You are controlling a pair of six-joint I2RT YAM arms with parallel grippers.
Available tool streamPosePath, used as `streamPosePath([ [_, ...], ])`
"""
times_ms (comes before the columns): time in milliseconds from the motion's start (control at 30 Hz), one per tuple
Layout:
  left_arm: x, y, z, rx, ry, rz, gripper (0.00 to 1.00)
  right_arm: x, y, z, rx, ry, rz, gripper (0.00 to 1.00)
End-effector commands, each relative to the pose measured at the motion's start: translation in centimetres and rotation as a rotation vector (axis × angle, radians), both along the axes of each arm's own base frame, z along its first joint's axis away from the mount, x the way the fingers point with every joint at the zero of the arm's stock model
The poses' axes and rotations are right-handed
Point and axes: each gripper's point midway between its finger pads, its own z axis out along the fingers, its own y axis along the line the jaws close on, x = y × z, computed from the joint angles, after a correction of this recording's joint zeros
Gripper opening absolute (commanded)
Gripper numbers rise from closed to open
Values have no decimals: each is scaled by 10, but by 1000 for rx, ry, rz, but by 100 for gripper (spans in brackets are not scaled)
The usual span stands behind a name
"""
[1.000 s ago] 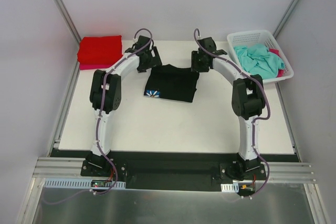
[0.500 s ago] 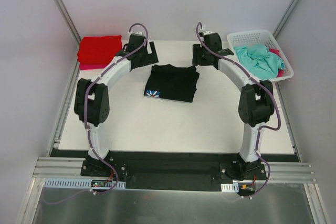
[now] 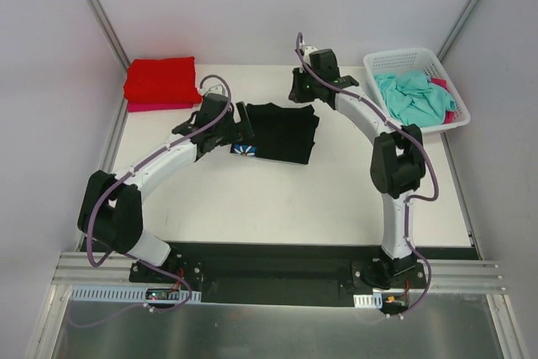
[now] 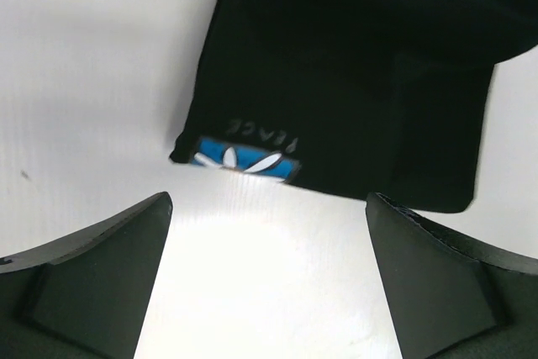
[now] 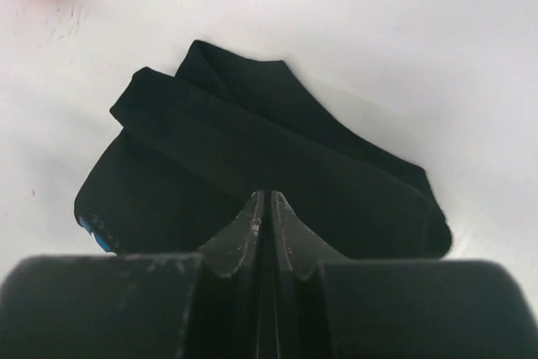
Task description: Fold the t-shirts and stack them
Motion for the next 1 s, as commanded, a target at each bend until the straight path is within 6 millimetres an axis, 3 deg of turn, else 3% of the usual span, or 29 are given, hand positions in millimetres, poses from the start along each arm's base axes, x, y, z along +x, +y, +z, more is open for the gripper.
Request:
streamPosePath([
  [0, -6, 11, -5, -13, -9, 91, 99, -6, 25, 3, 91, 63, 81, 7],
  [167, -21, 28, 3, 25, -28, 106, 99, -33, 53, -1, 144, 140, 178, 1],
  [400, -30, 33, 1, 39, -5, 113, 99, -83, 114, -12, 189, 259, 371, 1],
  [500, -32, 34, 0, 39, 2, 118, 99, -92, 129, -15, 211, 296, 418, 1],
  [533, -33, 35, 1, 37, 1, 119, 99, -95, 133, -24, 211, 319, 430, 1],
  [800, -35, 36, 6, 42, -4, 118, 99, -75, 137, -51, 225, 366, 392, 1],
  [900, -35, 36, 8, 43, -1, 116, 99, -54, 135, -60, 214, 325, 363, 1],
  [967, -37, 36, 8, 38, 3, 112, 99, -28, 128, -62, 201, 263, 307, 1],
])
